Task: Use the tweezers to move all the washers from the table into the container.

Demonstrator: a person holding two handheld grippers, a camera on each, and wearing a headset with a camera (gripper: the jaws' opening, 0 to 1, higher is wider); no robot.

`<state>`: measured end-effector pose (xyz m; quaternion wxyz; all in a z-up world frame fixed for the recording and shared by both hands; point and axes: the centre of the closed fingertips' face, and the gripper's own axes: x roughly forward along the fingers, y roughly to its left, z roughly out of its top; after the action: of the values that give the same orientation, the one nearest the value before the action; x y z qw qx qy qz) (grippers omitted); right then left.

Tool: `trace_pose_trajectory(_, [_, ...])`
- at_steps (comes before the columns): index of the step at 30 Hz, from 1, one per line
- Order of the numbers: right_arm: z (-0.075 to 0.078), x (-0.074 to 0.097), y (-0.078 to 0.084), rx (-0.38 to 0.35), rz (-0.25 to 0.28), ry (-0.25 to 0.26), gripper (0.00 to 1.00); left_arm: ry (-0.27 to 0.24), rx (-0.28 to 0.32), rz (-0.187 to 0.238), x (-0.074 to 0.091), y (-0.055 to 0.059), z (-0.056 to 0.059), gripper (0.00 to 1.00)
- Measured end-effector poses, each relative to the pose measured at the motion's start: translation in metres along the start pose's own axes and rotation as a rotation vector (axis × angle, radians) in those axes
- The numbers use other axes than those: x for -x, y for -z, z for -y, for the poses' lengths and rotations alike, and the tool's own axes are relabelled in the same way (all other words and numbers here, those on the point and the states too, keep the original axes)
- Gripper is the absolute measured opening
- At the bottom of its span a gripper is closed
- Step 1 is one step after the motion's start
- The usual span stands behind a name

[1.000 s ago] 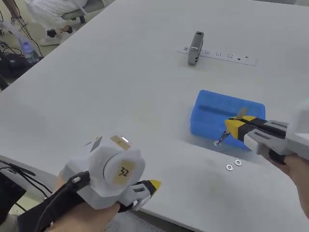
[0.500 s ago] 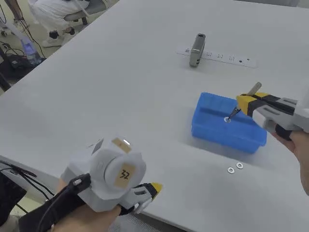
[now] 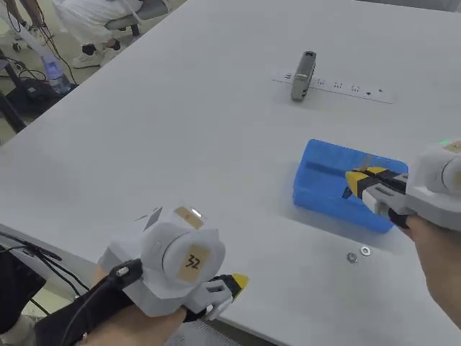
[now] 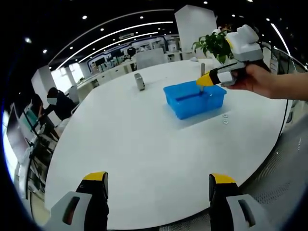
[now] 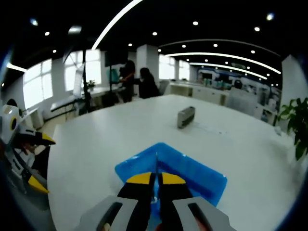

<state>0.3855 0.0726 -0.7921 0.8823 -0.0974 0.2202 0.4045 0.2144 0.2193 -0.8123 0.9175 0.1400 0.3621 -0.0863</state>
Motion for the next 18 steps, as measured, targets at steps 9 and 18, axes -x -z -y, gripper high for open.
trace_pose_trajectory(9, [0.001,-0.003,0.001,-0.029,0.002,-0.011,0.02,0.001,-0.001,-0.002,0.000,0.000,0.000,0.88])
trace_pose_trajectory(18, [0.005,0.021,-0.021,-0.014,0.066,0.017,0.02,-0.003,0.001,-0.003,0.000,0.001,-0.001,0.88])
